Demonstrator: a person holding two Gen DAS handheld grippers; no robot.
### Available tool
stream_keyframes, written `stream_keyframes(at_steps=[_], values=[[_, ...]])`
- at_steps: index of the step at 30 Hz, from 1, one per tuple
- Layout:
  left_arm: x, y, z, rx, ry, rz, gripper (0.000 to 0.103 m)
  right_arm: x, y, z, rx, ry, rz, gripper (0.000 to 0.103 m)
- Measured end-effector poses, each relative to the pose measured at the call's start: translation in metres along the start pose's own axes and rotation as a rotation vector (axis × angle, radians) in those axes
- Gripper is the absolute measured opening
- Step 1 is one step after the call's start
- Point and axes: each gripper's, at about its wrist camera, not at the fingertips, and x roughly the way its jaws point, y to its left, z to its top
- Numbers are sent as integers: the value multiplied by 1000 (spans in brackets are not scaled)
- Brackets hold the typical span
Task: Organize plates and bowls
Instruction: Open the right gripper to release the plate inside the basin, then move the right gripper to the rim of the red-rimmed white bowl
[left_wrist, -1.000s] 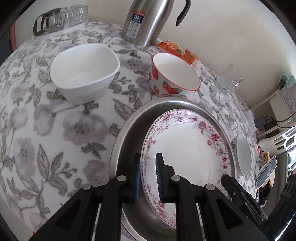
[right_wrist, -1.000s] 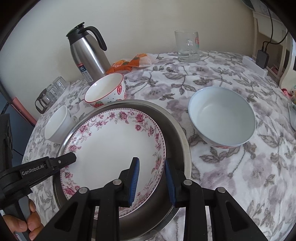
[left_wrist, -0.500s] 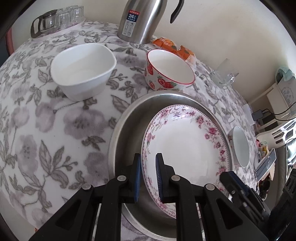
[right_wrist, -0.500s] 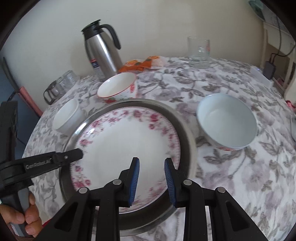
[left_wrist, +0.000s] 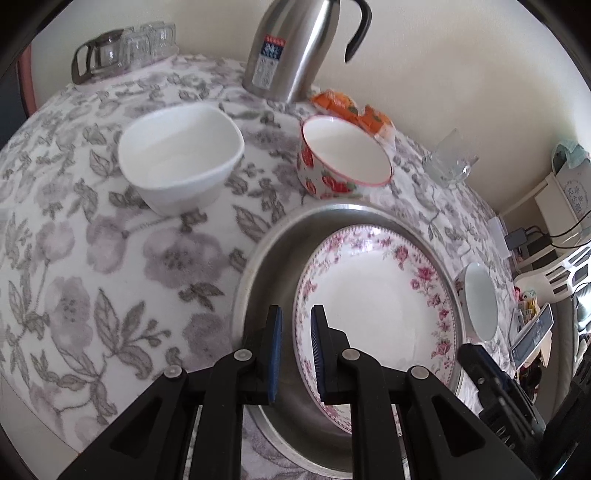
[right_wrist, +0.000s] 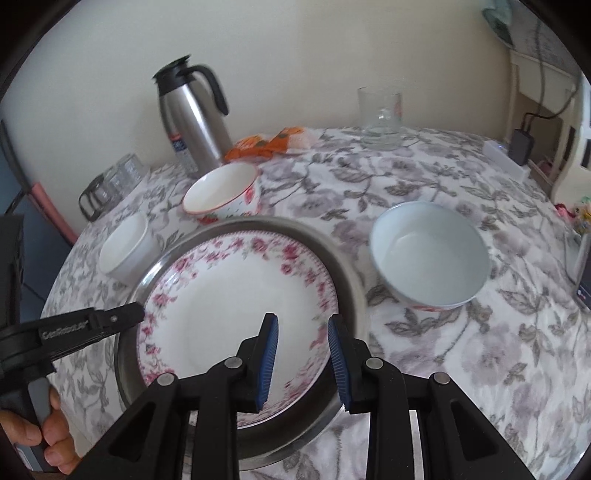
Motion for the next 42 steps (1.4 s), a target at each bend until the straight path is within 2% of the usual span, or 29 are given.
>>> stream_keyframes(at_steps=[1, 3, 4, 5, 8, 12, 16, 19, 22, 26, 29, 34, 40, 41, 42], values=[[-5, 2, 1, -8, -17, 5, 18, -2, -6, 1, 30, -8, -9, 41], [-12, 7, 3, -26, -41, 26, 28, -3, -17, 2, 82, -14, -13, 45], [-14, 11, 4, -41, -49, 43, 39, -2, -23, 2, 109, -6, -15, 45], [-15, 16, 4, -65, -50, 66, 43, 0, -27, 1, 128, 5, -18, 45], [-9, 29, 3, -111, -8, 81, 43, 6, -36, -2, 181, 47, -8, 45], [3, 34, -1, -152, 68, 19, 43, 15, -42, -7, 221, 92, 5, 45], [5, 21, -3, -103, 80, -23, 45, 18, -44, -10, 238, 115, 19, 45], [6, 13, -5, -68, 75, 1, 49, 21, -41, -10, 229, 128, 29, 45], [6, 15, -4, -80, 75, -14, 49, 22, -36, -10, 216, 132, 45, 45], [10, 12, -1, -74, 68, -17, 50, 20, -26, -9, 177, 116, 70, 45], [16, 11, 3, -72, 60, -34, 51, 20, -22, -8, 151, 112, 53, 47], [19, 19, 7, -124, 66, -67, 51, 14, -33, -6, 195, 83, 49, 47], [0, 13, 11, -88, -19, -22, 52, -8, -35, 4, 206, -18, 35, 47], [-2, 10, 11, -76, -35, -13, 52, -10, -32, 5, 196, -28, 29, 50], [-4, 6, 12, -65, -47, -6, 52, -9, -29, 6, 184, -35, 24, 60]])
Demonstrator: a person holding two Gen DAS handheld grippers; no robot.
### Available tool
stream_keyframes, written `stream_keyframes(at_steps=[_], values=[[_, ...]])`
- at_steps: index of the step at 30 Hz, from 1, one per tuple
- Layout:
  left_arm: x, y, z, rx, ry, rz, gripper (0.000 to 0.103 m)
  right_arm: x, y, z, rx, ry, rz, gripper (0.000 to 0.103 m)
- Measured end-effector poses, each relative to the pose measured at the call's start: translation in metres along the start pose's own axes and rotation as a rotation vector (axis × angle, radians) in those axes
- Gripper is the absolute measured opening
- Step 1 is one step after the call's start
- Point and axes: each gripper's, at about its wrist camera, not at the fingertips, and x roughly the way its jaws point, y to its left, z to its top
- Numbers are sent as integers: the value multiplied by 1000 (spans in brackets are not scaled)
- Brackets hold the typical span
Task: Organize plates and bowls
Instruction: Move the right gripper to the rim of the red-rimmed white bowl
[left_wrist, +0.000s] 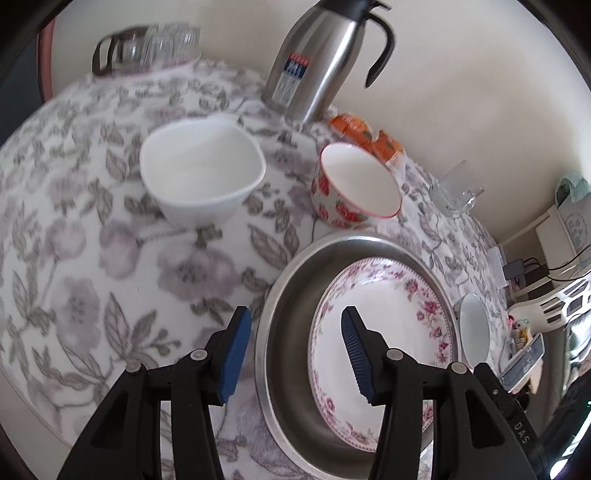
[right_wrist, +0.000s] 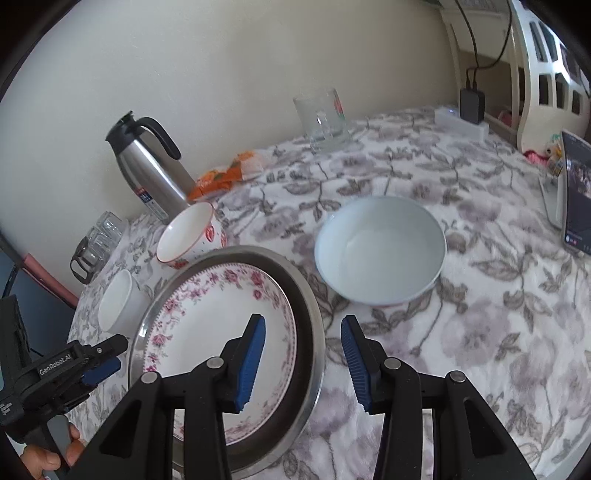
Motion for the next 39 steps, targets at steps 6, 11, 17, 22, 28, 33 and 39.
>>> stream_keyframes(at_steps=[6, 11, 17, 22, 28, 33, 39], values=[[2, -13, 2, 20, 16, 39, 60, 14, 16, -3, -61, 25, -17, 82], [6, -22, 3, 39, 6, 85, 82, 21, 22, -5, -99, 26, -30, 93], [12, -28, 9, 41, -7, 138, 93, 27, 22, -5, -117, 19, -61, 103], [11, -28, 20, 7, -49, 147, 97, 28, 16, 0, -87, -10, -84, 103], [13, -30, 38, -34, -102, 107, 101, 32, 15, 10, -92, -51, -108, 103], [13, -31, 52, -42, -164, 85, 101, 33, 14, 21, -77, -95, -119, 103], [14, -29, 73, -8, -219, 49, 101, 27, 24, 32, -119, -175, -105, 103]])
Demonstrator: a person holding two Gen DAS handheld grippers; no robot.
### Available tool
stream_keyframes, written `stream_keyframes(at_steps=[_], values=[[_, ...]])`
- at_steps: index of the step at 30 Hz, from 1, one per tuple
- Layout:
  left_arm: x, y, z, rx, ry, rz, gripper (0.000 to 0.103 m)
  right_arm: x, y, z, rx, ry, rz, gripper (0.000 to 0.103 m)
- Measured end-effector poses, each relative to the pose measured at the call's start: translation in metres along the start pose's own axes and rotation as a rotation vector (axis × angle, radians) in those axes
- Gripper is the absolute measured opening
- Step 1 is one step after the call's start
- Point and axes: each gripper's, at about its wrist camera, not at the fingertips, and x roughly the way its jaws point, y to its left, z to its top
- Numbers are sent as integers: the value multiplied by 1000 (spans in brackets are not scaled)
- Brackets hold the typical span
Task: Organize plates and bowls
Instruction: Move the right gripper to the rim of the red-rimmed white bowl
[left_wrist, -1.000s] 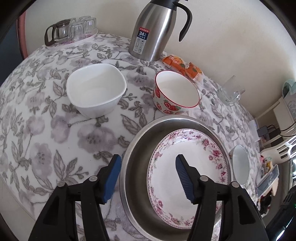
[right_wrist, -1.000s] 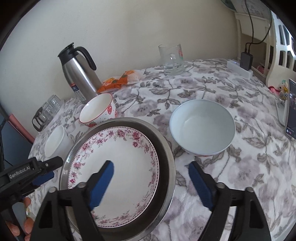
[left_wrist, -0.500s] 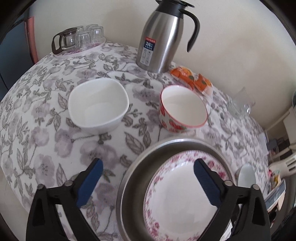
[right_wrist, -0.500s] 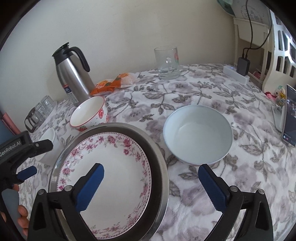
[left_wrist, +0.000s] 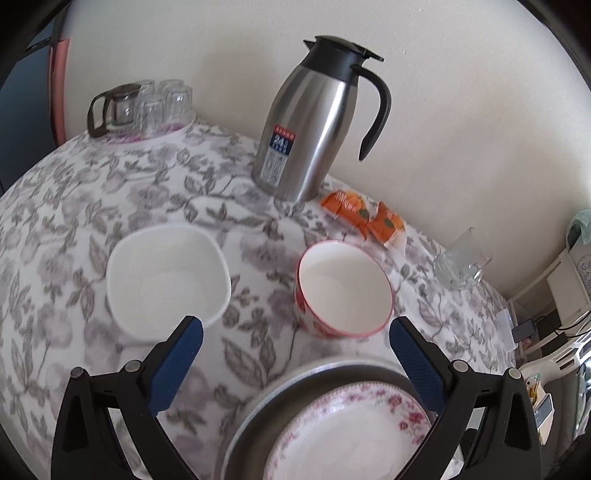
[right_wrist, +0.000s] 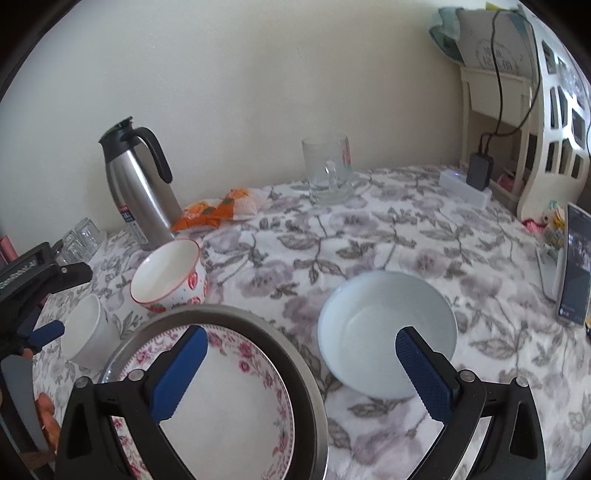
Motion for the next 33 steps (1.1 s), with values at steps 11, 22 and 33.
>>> stream_keyframes(at_steps=[11, 22, 33], values=[[6, -5, 24, 65, -39, -45, 101, 19, 20, 20, -59, 36, 53, 103], [26, -4, 38, 63, 29, -84, 101, 62, 53, 52, -117, 150, 118, 103], [57, -5, 39, 76, 76, -105, 95, 121, 79, 68, -92, 278, 140, 83]])
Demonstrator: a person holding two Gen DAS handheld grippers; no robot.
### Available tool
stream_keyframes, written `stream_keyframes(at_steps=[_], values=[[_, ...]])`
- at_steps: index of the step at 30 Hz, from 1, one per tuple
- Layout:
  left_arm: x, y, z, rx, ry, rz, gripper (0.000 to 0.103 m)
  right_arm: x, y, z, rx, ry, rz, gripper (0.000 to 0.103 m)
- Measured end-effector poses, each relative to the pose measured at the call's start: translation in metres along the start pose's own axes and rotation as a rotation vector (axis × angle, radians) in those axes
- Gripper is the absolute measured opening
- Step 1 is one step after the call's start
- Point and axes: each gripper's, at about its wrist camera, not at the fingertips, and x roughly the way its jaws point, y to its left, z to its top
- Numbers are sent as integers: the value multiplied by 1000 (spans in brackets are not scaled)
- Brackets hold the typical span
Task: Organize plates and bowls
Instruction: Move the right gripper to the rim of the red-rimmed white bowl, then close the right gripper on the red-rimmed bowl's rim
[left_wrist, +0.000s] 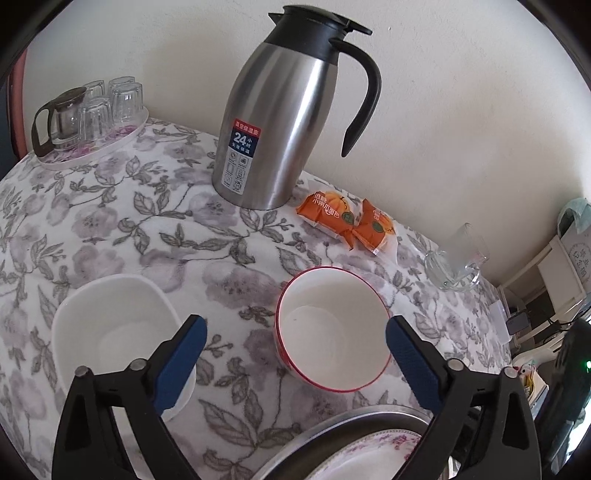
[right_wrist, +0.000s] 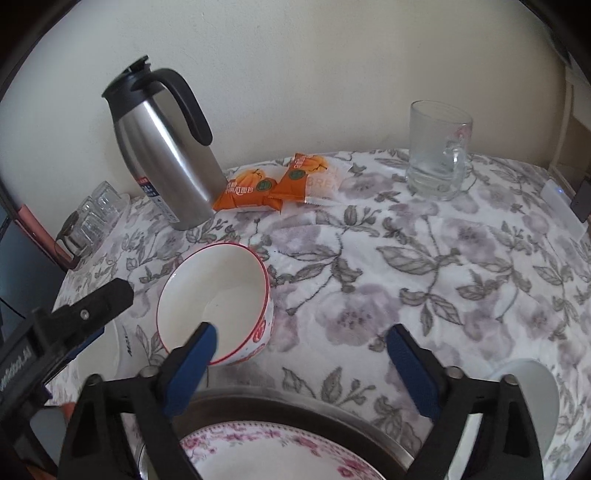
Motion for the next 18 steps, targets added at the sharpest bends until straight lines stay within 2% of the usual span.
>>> stream_keyframes(at_steps=[2, 5, 12, 14, 18], values=[[7, 0, 0, 6, 11, 3, 89, 9, 4, 4, -4, 17, 11, 79], [16, 2, 0, 8, 29, 1, 79, 22, 9, 8, -8, 44, 27, 61], [30, -3, -5, 23, 69, -7, 60, 43, 12, 8, 17, 102, 15, 37], [35, -2, -8, 12, 83, -12, 51, 46, 11, 8, 23, 106, 23, 36], [48, 3, -14, 10, 123, 30, 38, 50, 12, 8, 29, 119, 24, 34]])
